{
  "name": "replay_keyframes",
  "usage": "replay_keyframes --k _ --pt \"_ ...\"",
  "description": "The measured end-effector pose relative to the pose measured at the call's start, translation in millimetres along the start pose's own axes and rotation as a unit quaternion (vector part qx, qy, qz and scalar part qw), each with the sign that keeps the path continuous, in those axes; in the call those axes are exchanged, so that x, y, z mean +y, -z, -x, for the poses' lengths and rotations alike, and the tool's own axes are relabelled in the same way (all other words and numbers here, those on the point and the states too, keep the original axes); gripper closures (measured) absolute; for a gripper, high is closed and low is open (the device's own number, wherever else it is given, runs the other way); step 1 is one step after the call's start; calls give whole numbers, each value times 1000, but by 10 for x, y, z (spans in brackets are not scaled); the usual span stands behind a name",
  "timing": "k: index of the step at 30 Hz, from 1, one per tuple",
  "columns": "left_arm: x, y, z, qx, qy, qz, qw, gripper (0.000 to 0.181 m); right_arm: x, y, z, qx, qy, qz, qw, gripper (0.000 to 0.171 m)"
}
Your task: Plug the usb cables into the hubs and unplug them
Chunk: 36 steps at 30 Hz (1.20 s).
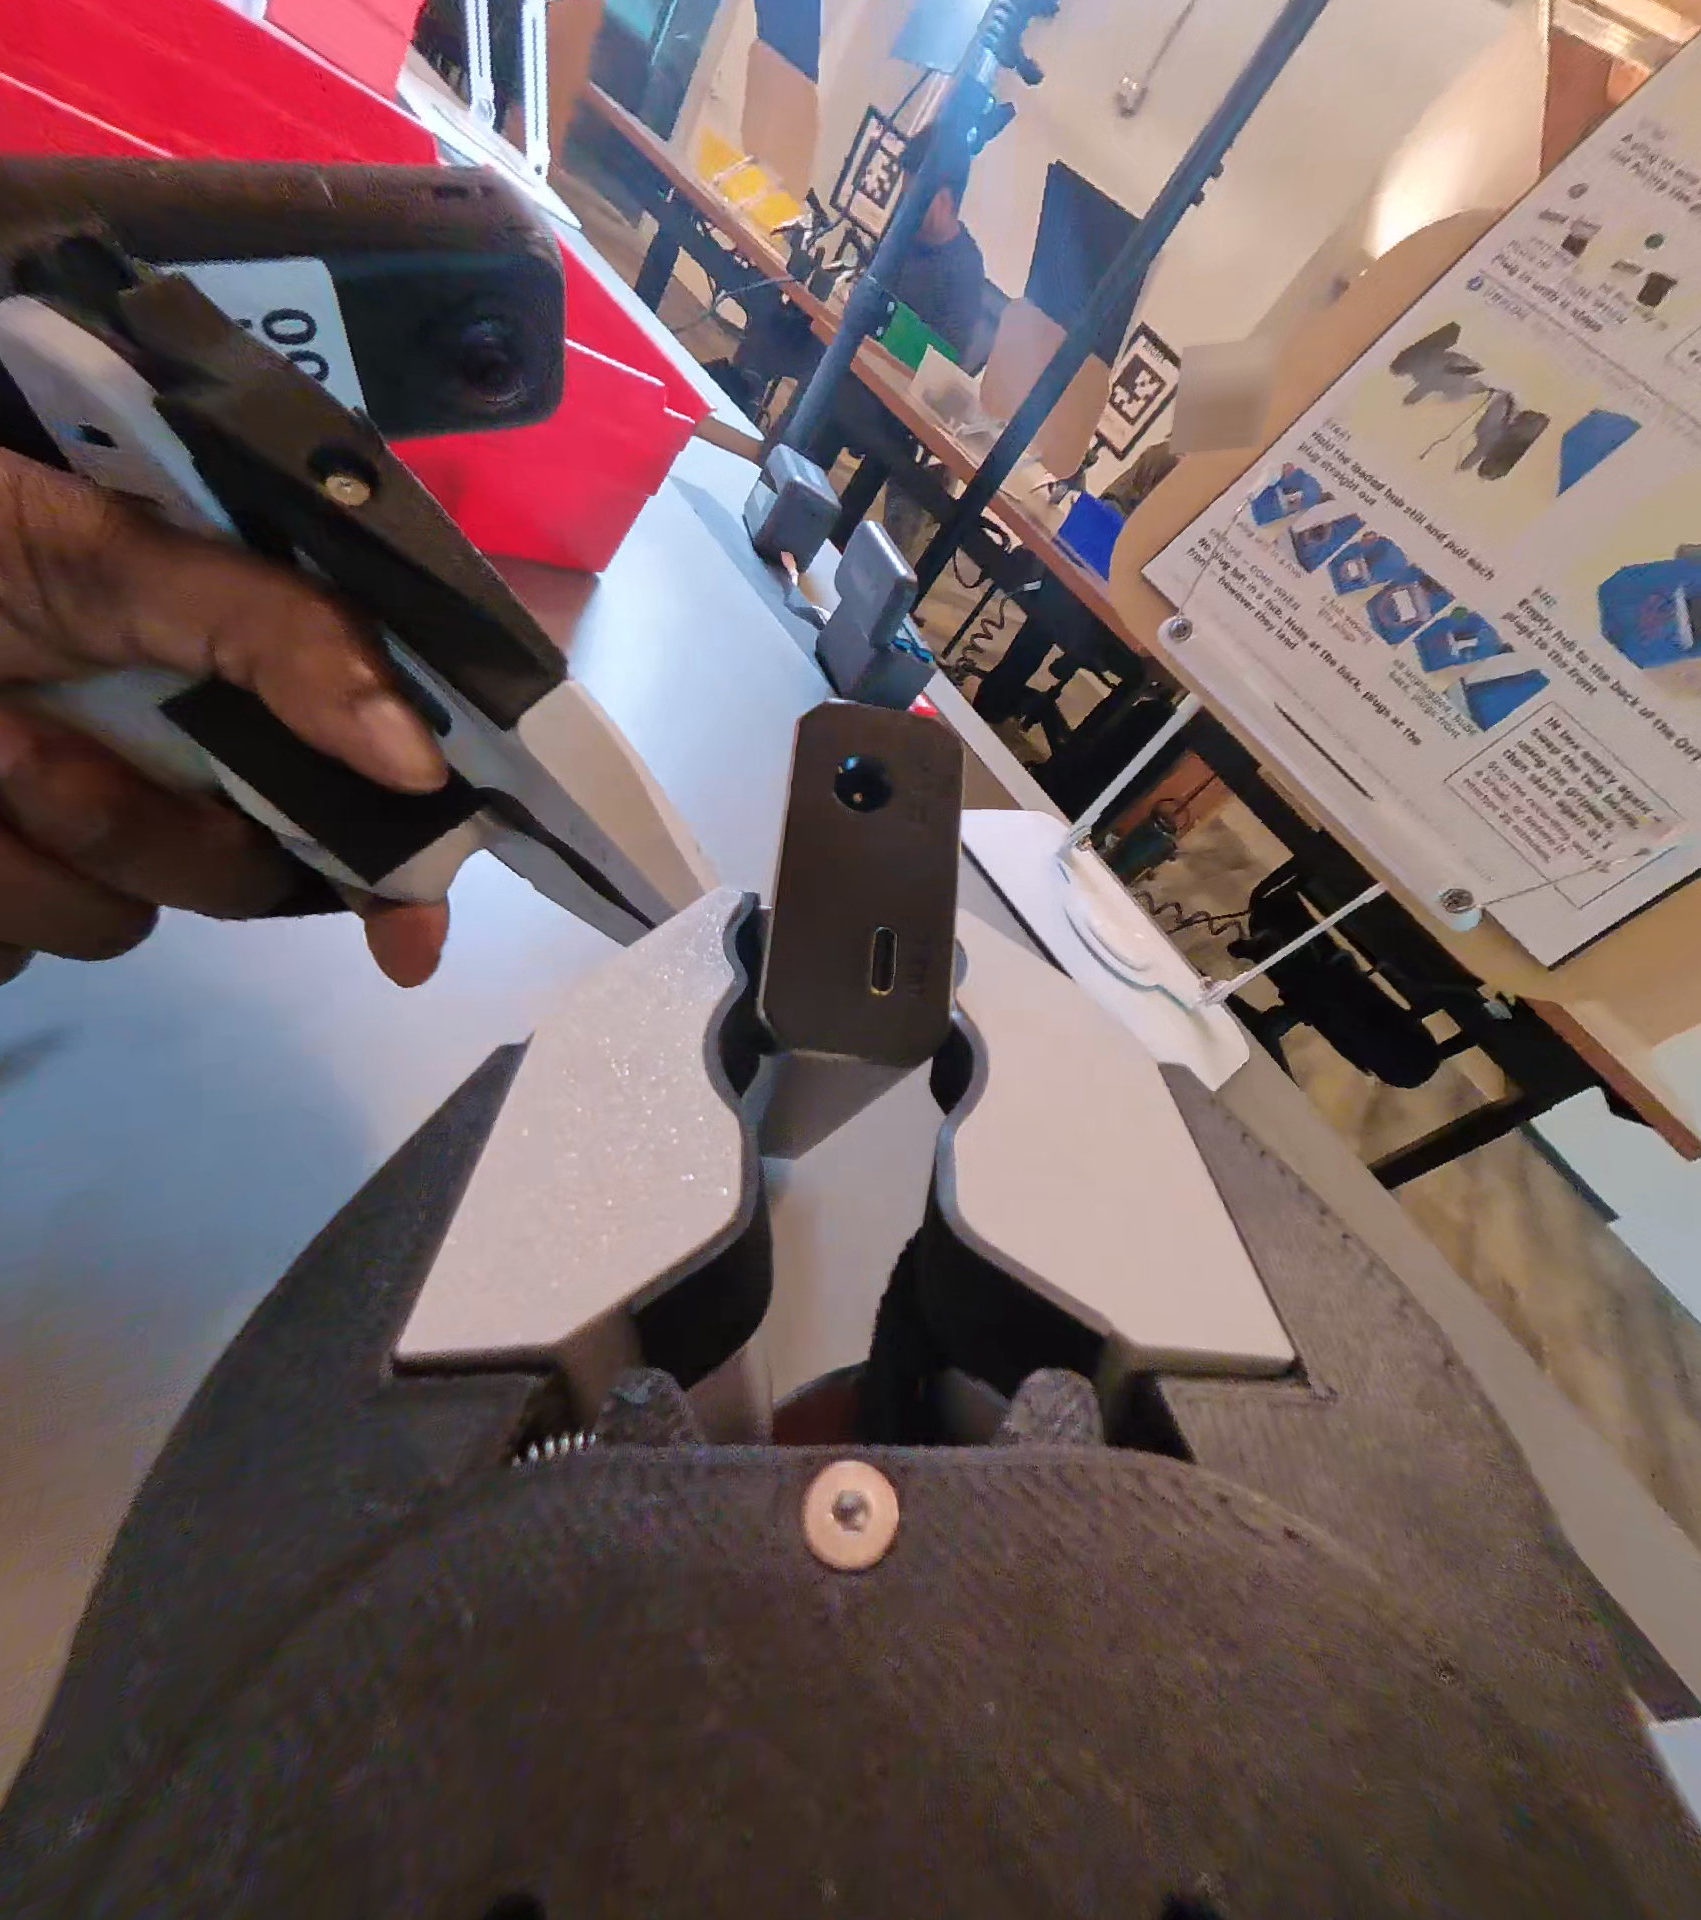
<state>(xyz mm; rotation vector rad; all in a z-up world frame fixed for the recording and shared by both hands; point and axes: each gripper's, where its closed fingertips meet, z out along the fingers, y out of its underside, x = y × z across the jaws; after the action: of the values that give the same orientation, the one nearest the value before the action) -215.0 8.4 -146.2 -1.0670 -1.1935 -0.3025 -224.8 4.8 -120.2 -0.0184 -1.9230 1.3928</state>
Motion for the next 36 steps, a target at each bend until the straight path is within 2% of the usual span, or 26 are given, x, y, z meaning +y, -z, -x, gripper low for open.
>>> replay_keyframes --k 4,8,10,12,14,16,20,23,27,28,29,32,34,36 --pt "-4 10 -50 -6 -49 9 999 172 -44 28 -23 12 14 -20 1000 140" --pt "-1 23 -109 -15 -140 28 990 172 -82 54 -58 -14 -34 -35 999 141" --pt "-25 17 -110 -40 -196 21 980 172 -127 72 -70 24 33 -37 998 140" --pt "-50 18 -155 -27 -172 4 985 172 -204 107 -72 78 124 -49 988 141" --pt "-56 14 -257 22 -89 -8 996 172 -267 149 -134 91 115 -68 987 140" --pt "-19 7 -296 52 -52 7 997 172 -282 179 -167 91 104 -74 988 139" --pt "7 22 -269 46 -128 60 989 172 -277 174 -126 87 127 -76 985 139" --pt "-51 14 -288 43 -130 36 990 172 -314 155 -140 82 93 -84 989 141" --pt "-26 45 -397 101 -132 31 986 169 -348 171 -132 -19 13 -95 995 141" --pt "-60 65 -470 123 -150 37 980 155 -389 198 -146 -54 1 -99 994 141" --pt "-89 103 -531 139 -186 48 972 148 -433 228 -181 -86 -17 -102 991 141" --pt "-266 228 -532 106 -345 28 932 130 -499 311 -266 -186 -37 -91 978 141" --pt "-342 283 -509 77 -455 -7 887 121 -520 341 -259 -254 -39 -85 963 141" --pt "-214 255 -475 71 -525 5 848 114 -545 355 -182 -327 -43 -88 940 141"
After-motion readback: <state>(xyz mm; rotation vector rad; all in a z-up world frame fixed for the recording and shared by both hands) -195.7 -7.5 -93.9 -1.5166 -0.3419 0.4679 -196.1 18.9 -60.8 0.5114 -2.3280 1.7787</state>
